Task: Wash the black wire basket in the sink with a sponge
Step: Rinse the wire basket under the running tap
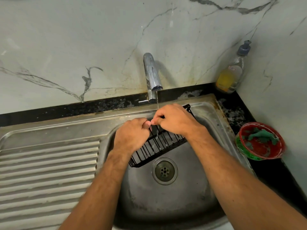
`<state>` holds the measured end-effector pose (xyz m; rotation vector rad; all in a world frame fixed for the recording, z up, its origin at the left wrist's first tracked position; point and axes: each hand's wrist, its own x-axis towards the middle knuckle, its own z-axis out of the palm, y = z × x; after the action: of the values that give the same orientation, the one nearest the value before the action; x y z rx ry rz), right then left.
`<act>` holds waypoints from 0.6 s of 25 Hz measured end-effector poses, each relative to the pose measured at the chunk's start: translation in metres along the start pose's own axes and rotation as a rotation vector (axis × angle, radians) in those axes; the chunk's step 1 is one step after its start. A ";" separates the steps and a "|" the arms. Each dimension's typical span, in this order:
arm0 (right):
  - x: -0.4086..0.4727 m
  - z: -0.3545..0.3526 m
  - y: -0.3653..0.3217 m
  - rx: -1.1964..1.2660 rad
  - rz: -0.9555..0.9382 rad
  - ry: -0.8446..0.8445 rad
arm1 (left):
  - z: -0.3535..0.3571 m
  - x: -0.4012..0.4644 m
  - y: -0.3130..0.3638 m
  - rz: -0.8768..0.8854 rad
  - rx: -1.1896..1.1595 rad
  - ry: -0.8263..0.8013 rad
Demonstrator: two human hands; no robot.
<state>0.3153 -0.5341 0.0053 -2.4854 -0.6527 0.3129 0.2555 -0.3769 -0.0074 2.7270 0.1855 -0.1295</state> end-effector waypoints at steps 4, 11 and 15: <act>-0.016 -0.004 0.014 -0.167 0.200 0.114 | 0.014 -0.012 -0.016 -0.175 -0.194 0.031; -0.023 0.017 -0.004 0.146 0.320 0.115 | 0.041 -0.022 -0.041 -0.281 -0.538 -0.053; -0.004 0.016 -0.021 -0.066 0.195 0.178 | 0.040 -0.017 -0.020 -0.240 -0.616 -0.037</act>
<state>0.2979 -0.5139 0.0038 -2.6079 -0.3541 0.1408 0.2329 -0.3768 -0.0495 2.0812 0.4591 -0.1589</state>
